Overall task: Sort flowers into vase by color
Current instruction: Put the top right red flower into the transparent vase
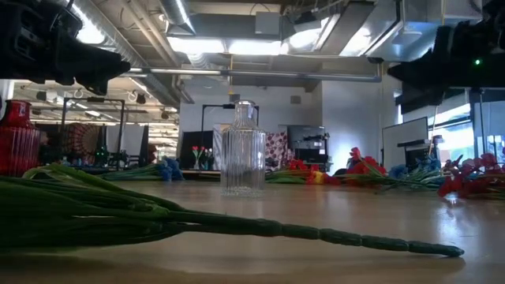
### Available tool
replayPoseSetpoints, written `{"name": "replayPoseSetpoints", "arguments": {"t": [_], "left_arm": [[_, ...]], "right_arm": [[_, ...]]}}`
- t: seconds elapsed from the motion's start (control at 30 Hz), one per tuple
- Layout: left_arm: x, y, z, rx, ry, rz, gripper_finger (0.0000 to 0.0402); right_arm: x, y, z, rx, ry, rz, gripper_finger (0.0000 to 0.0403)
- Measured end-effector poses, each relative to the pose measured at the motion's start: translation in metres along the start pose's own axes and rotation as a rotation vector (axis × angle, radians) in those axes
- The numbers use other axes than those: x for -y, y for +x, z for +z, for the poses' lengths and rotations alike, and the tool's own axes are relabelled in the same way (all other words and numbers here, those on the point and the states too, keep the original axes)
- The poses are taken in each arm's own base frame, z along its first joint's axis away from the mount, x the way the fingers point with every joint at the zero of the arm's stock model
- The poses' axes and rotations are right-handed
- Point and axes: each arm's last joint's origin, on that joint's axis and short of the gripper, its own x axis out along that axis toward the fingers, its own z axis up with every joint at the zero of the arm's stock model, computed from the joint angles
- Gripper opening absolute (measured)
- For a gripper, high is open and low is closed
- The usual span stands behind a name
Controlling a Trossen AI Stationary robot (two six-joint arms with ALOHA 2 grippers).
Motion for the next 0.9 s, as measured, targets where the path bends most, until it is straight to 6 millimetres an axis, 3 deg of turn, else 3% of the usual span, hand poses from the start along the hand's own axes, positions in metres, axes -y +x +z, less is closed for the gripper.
{"name": "replayPoseSetpoints", "arguments": {"t": [0.27,0.73,0.8,0.9], "left_arm": [[0.0,0.0,0.0,-0.001,0.0,0.0,0.0125],[0.0,0.0,0.0,0.0,0.0,0.0,0.0125],[0.0,0.0,0.0,0.0,0.0,0.0,0.0125],[0.0,0.0,0.0,0.0,0.0,0.0,0.0125]], "right_arm": [[-0.004,0.009,-0.025,-0.249,0.127,-0.062,0.0017],[-0.051,0.056,-0.053,-0.659,-0.078,-0.311,0.0017],[-0.053,0.063,-0.053,-0.749,-0.067,-0.368,0.002],[-0.055,0.083,-0.039,-0.857,-0.048,-0.466,0.0042]]}}
